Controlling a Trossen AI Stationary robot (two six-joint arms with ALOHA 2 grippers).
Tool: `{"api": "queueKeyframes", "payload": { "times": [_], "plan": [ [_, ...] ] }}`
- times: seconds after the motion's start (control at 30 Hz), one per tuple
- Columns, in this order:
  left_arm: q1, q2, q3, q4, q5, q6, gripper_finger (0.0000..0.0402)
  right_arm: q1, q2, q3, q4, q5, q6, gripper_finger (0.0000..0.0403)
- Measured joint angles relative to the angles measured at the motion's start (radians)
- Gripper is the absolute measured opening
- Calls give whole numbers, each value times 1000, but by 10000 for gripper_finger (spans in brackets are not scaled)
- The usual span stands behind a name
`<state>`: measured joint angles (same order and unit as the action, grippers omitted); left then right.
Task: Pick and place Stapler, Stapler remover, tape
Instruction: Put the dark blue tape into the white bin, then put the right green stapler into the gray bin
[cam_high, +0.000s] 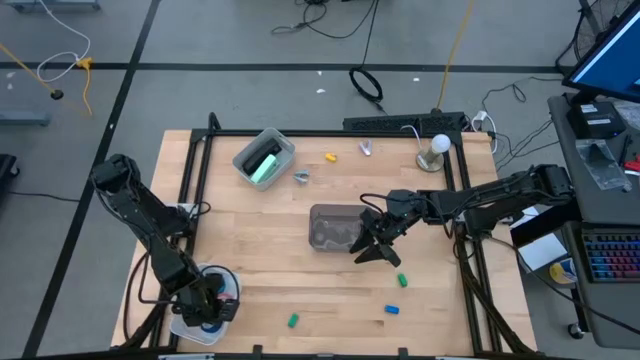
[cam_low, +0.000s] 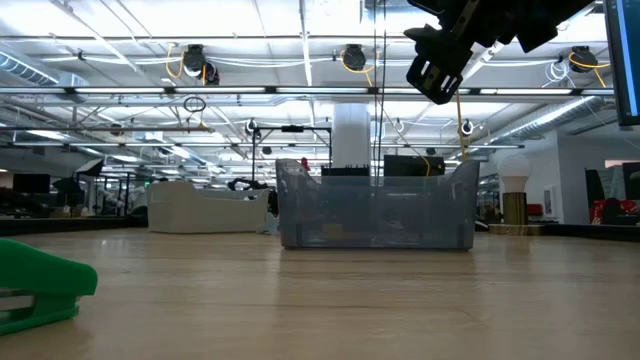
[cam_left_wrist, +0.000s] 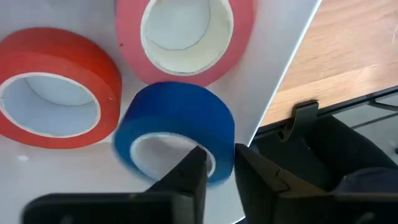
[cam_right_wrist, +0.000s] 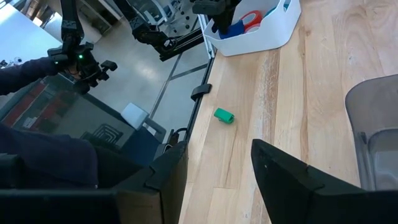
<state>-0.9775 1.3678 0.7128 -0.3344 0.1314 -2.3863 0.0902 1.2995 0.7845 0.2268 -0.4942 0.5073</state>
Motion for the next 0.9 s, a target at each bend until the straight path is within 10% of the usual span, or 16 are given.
{"api": "queueKeyframes", "payload": {
  "times": [0.47,0.9],
  "plan": [
    [-1,-45,0,26,18,-81,174,0,0,0,0,0,-36,171],
    [84,-176,0,77,-623,258,175,3,-1,0,-305,-149,58,167]
  ]
}}
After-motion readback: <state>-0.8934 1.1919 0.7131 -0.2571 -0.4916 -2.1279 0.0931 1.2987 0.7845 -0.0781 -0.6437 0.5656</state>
